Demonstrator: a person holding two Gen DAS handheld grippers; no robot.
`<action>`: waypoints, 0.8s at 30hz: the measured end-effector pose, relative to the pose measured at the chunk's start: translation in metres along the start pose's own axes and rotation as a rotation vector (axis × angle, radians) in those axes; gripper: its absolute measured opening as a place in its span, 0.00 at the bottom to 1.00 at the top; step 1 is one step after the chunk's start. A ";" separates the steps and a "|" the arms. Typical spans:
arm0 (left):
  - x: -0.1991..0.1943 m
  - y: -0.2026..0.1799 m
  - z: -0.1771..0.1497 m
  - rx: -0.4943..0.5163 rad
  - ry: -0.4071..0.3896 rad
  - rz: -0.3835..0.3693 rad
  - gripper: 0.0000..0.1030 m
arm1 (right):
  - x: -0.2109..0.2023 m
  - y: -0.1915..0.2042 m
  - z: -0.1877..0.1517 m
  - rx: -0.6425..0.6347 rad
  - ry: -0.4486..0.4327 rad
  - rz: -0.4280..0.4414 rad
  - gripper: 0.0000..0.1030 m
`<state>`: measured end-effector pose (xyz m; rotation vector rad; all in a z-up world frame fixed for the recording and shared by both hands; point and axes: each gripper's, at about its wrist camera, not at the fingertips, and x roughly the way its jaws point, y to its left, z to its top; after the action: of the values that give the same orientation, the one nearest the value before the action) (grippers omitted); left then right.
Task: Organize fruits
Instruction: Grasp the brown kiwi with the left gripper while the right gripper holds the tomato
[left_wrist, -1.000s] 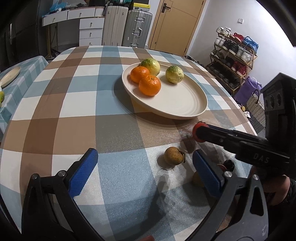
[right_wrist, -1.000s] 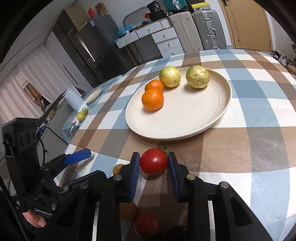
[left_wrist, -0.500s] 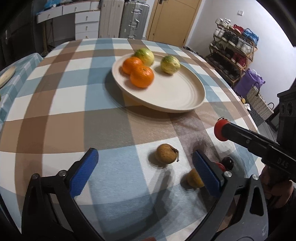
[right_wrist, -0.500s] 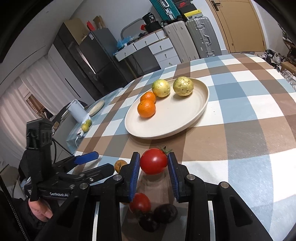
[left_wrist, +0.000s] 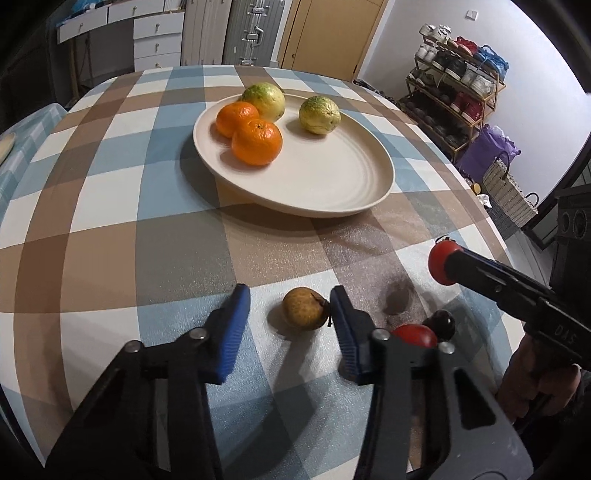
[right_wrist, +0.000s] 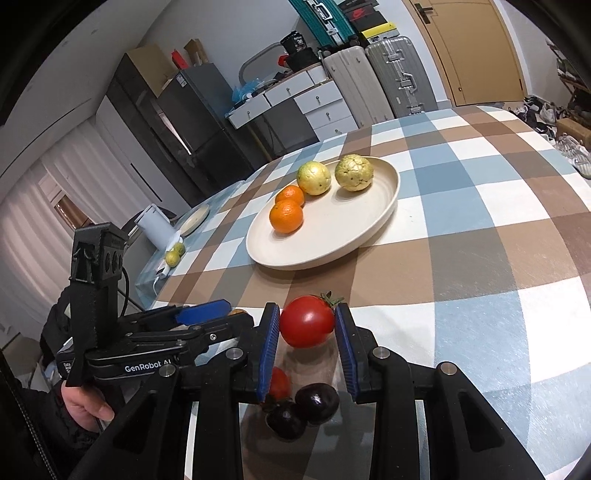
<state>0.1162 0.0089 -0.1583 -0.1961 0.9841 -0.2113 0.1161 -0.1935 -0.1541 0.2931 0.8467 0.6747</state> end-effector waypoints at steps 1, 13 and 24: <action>0.000 0.001 0.000 -0.005 0.000 -0.011 0.33 | -0.001 0.000 0.000 0.002 0.000 -0.002 0.30; -0.007 0.008 -0.003 -0.009 -0.031 -0.051 0.22 | 0.000 0.007 -0.001 -0.007 0.011 -0.018 0.30; -0.022 0.017 0.011 -0.006 -0.064 -0.081 0.22 | 0.005 0.015 0.006 -0.033 0.016 -0.023 0.30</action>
<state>0.1154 0.0315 -0.1391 -0.2471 0.9137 -0.2745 0.1168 -0.1787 -0.1463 0.2485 0.8520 0.6699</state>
